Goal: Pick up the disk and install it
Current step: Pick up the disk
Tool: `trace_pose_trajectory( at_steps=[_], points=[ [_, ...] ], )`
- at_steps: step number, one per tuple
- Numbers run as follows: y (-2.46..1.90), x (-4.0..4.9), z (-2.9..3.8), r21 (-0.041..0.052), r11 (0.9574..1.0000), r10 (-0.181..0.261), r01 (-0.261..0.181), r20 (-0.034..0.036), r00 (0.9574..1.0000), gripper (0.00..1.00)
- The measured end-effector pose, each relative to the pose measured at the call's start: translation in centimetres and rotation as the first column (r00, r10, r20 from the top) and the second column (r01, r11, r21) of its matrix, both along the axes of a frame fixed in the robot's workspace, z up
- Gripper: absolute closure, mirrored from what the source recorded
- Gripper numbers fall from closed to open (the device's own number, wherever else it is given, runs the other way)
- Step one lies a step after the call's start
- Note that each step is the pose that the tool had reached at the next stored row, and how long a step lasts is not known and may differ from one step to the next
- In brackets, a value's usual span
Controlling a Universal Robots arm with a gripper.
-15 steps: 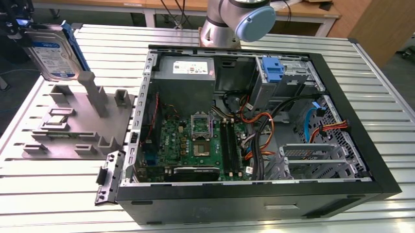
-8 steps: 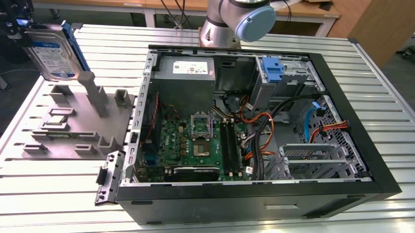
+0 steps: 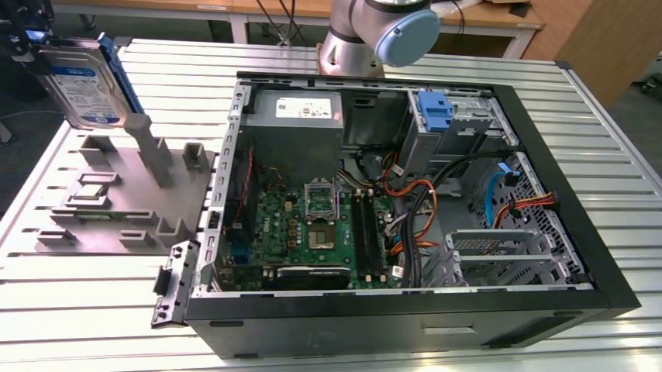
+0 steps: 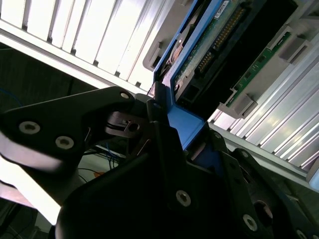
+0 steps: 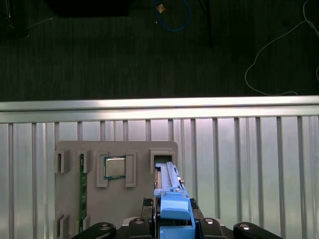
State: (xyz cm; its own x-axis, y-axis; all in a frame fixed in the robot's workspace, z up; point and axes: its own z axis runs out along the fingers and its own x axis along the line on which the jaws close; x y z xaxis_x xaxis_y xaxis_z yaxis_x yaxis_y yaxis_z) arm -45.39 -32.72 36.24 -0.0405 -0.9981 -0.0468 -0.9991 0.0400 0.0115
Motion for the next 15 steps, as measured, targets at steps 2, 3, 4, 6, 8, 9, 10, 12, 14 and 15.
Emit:
trace_pose_trajectory(
  at_steps=[2, 3, 4, 6, 8, 9, 10, 12, 14, 15],
  points=[
    [0.00, 0.00, 0.04, 0.0000, 1.0000, 0.000, 0.000, 0.0000, 1.0000, 0.63],
    [0.00, 0.00, 0.06, 0.0000, 1.0000, 0.000, 0.000, 0.0000, 1.0000, 0.63],
    [0.00, 0.00, 0.08, 0.0000, 1.0000, 0.000, 0.000, 0.0001, 1.0000, 0.63],
    [0.00, 0.00, 0.13, 0.0000, 1.0000, 0.000, 0.000, 0.0000, 1.0000, 0.63],
    [0.00, 0.00, 0.17, -0.0001, 1.0000, 0.000, 0.000, 0.0000, 1.0000, 0.63],
    [0.00, 0.00, 0.19, -0.0001, 1.0000, 0.000, 0.000, 0.0000, 1.0000, 0.63],
    [0.00, 0.00, 0.21, 0.0000, 1.0000, 0.000, 0.000, 0.0000, 1.0000, 0.63],
    [0.00, 0.00, 0.23, 0.0000, 1.0000, 0.000, 0.000, 0.0001, 1.0000, 0.63],
    [0.00, 0.00, 0.26, 0.0000, 1.0000, 0.000, 0.000, 0.0001, 1.0000, 0.63],
    [0.00, 0.00, 0.27, 0.0000, 1.0000, 0.000, 0.000, 0.0001, 1.0000, 0.63]
  ],
)
